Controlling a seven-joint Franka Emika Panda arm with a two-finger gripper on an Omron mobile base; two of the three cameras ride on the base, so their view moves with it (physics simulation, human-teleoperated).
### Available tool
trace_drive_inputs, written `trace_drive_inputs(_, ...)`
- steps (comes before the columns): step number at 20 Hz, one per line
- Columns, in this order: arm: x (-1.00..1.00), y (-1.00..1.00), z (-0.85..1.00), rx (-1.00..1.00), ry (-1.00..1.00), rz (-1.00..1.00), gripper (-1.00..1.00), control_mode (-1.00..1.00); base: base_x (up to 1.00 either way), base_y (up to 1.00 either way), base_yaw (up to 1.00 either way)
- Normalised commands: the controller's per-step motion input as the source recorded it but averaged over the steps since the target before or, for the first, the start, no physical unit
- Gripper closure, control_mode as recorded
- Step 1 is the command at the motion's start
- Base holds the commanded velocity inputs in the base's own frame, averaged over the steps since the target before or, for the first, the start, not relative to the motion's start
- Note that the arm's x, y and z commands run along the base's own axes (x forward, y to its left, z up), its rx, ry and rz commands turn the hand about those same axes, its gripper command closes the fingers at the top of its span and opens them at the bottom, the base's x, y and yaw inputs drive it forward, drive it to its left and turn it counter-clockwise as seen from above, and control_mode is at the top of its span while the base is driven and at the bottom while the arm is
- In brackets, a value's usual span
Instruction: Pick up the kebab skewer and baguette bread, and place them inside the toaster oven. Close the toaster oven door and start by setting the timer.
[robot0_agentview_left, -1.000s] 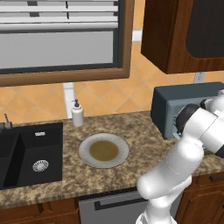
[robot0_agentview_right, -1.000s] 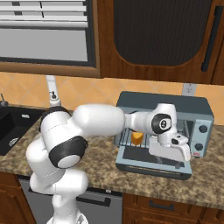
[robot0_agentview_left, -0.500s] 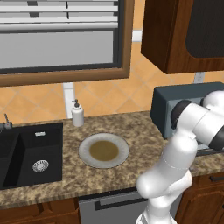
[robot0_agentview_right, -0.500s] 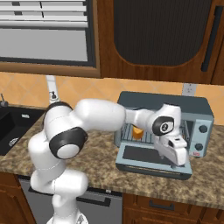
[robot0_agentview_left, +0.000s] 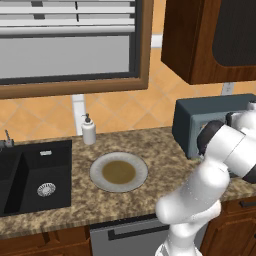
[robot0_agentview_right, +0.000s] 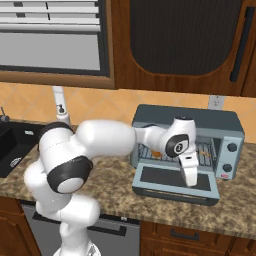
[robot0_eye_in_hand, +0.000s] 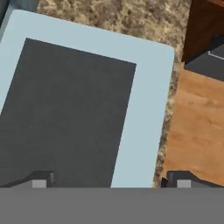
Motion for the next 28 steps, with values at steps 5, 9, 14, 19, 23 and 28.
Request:
trace_drive_inputs(5,-0.06,0.11,-0.47,-0.28,-0.18,-0.11,-1.0,-1.0,0.0,0.0,0.0)
trace_drive_inputs(9,0.13,0.11,-0.11,-0.18,-0.17,-0.08,-1.0,-1.0,0.0,0.0,0.0)
trace_drive_inputs(14,0.32,0.03,0.0,-0.03,-0.07,-0.08,-1.0,-1.0,0.0,0.0,0.0)
trace_drive_inputs(19,0.49,0.0,0.16,0.0,0.01,-0.02,-1.0,-1.0,0.0,0.0,0.0)
trace_drive_inputs(23,0.18,0.0,0.07,0.0,0.02,0.0,-1.0,-1.0,0.0,0.0,0.0)
trace_drive_inputs(28,-0.72,0.0,0.2,0.03,0.04,0.0,-1.0,-1.0,0.0,0.0,0.0)
